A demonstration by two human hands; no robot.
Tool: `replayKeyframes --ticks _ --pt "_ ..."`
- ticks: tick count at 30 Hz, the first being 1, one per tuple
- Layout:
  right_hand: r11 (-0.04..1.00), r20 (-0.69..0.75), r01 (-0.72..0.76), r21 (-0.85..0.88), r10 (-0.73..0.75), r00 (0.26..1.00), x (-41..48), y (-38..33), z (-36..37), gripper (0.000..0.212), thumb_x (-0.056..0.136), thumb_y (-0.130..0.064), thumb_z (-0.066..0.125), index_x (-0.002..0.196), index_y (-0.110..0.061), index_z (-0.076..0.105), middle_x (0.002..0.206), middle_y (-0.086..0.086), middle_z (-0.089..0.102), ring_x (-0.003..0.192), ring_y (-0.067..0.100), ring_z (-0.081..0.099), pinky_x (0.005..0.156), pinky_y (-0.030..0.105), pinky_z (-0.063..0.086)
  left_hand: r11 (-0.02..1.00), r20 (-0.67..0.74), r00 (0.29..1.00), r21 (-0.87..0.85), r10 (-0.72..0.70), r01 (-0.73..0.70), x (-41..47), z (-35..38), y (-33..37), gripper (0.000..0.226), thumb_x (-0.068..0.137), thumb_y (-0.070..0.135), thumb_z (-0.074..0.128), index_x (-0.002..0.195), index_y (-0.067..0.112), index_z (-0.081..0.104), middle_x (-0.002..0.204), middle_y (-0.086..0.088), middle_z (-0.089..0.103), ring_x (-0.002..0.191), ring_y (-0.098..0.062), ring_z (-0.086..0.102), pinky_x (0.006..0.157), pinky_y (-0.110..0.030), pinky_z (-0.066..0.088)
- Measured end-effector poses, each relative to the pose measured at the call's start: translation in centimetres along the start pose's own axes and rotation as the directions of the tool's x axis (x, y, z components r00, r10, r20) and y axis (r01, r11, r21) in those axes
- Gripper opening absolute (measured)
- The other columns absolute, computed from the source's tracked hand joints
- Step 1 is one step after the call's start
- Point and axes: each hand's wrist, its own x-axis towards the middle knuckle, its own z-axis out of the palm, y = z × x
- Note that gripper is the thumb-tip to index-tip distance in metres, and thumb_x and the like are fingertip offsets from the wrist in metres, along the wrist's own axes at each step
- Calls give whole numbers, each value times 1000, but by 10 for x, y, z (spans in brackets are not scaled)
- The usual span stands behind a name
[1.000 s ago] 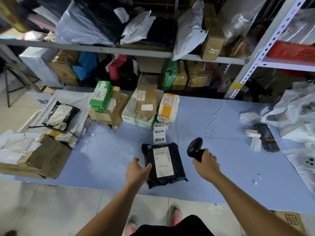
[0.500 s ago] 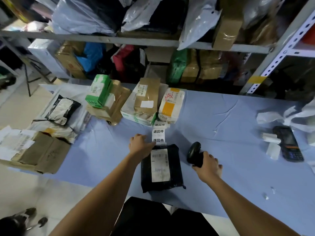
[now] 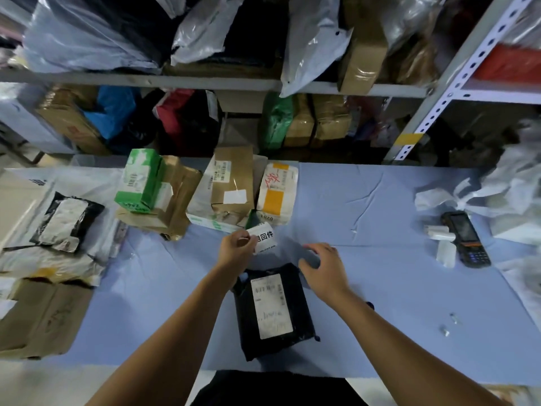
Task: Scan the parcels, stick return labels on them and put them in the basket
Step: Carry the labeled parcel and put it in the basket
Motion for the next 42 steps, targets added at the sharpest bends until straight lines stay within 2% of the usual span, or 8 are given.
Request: replayKeyframes --ticks 3,9,11,14,22,29,38,42 --pt "997 118 -9 80 -1 993 9 -27 18 40 93 -32 66 131 -20 60 130 -3 59 122 14 55 101 25 42 995 65 997 -90 39 -33 -1 -7 2 25 92 17 67 69 14 59 56 8 64 50 1 53 46 -10 37" --pt "920 154 -243 307 205 967 30 -60 39 52 91 -49 64 133 -19 58 129 -3 60 117 19 58 99 37 49 995 318 943 -42 99 -90 -16 -15 -8 9 84 11 76 79 8 69 69 6 69 62 -1 61 59 -15 48" --pt "884 187 -266 385 208 960 34 -62 40 34 90 -38 71 118 -18 67 119 0 67 106 19 65 89 33 56 994 356 929 -3 105 -111 -21 -16 -12 14 82 10 77 82 1 67 78 -1 69 65 -2 62 61 -15 49" --pt "881 200 -179 437 99 975 31 -62 38 12 90 -17 73 101 -21 72 101 -1 72 96 17 69 77 22 57 984 338 938 -180 77 -16 -24 -22 -7 7 88 8 70 94 7 71 86 -7 73 70 -9 67 63 -21 54" --pt "918 338 -155 365 25 941 6 -57 27 40 91 -19 71 116 -32 43 106 0 71 91 9 70 55 13 52 851 186 977 -525 108 5 -14 -34 19 20 93 4 61 111 10 63 100 -7 74 86 -21 71 63 -23 53" --pt "878 235 -69 474 -51 971 5 -71 25 25 92 -35 69 114 -26 68 106 -7 74 101 11 69 91 37 57 914 224 942 -374 252 -156 -20 -32 29 24 91 -1 62 111 13 65 102 -2 75 94 -18 72 71 -23 57" --pt "828 111 -28 560 -41 993 4 -73 20 17 94 -25 68 110 -26 70 102 -8 75 98 15 71 73 30 61 920 363 855 -271 371 -285 -31 -42 40 41 86 2 66 119 25 61 111 4 72 101 -15 70 74 -26 58" --pt "847 122 -26 531 -46 992 2 -73 19 26 95 -21 66 120 -17 68 111 -1 73 106 15 67 97 41 55 898 155 891 -190 426 -396 -33 -43 42 30 82 9 75 108 20 65 105 7 72 85 -15 71 65 -24 57"
